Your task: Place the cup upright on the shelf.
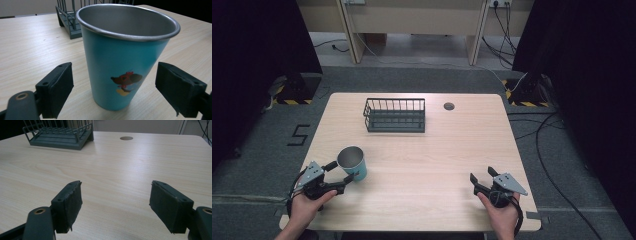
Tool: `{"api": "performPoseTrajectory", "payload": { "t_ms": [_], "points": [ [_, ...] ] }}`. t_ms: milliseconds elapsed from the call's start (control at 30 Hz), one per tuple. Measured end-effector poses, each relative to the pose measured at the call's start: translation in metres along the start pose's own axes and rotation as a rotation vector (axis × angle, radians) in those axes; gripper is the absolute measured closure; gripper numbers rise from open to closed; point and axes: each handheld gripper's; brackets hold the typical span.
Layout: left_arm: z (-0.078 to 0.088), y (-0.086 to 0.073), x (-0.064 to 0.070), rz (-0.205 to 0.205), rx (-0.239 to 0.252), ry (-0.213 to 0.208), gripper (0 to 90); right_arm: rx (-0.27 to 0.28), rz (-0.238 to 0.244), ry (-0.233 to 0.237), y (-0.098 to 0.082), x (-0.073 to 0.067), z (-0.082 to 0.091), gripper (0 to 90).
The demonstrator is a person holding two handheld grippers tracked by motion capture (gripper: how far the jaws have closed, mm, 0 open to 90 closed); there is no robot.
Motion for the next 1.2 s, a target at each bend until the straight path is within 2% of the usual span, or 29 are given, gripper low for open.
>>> {"api": "performPoseTrajectory", "payload": {
  "t_ms": [367, 633, 1033, 1200],
  "points": [
    [-0.012, 0.01, 0.002, -0.039, -0.002, -0.015, 14.2, -0.002, -0.001, 0.003, 0.0, 0.0, 0.0, 26.6],
    [-0.022, 0.014, 0.003, -0.042, 0.007, -0.02, 13.9, -0.006, -0.002, 0.007, 0.0, 0.0, -0.001, 26.6],
    [-0.022, 0.013, 0.004, -0.046, 0.041, -0.026, 15.9, -0.009, -0.004, 0.011, 0.001, 0.001, -0.001, 26.6],
    [-0.02, 0.016, 0.006, -0.064, 0.055, -0.024, 15.9, -0.009, -0.009, 0.014, 0.001, 0.002, -0.001, 26.6]
  ]
}}
Point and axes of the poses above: each handheld gripper's, and its own axes: z roughly backward along the jaws, y roughly out of its top, x roughly to its right, and after that the axes turned 12 degrees about -x, right-handed
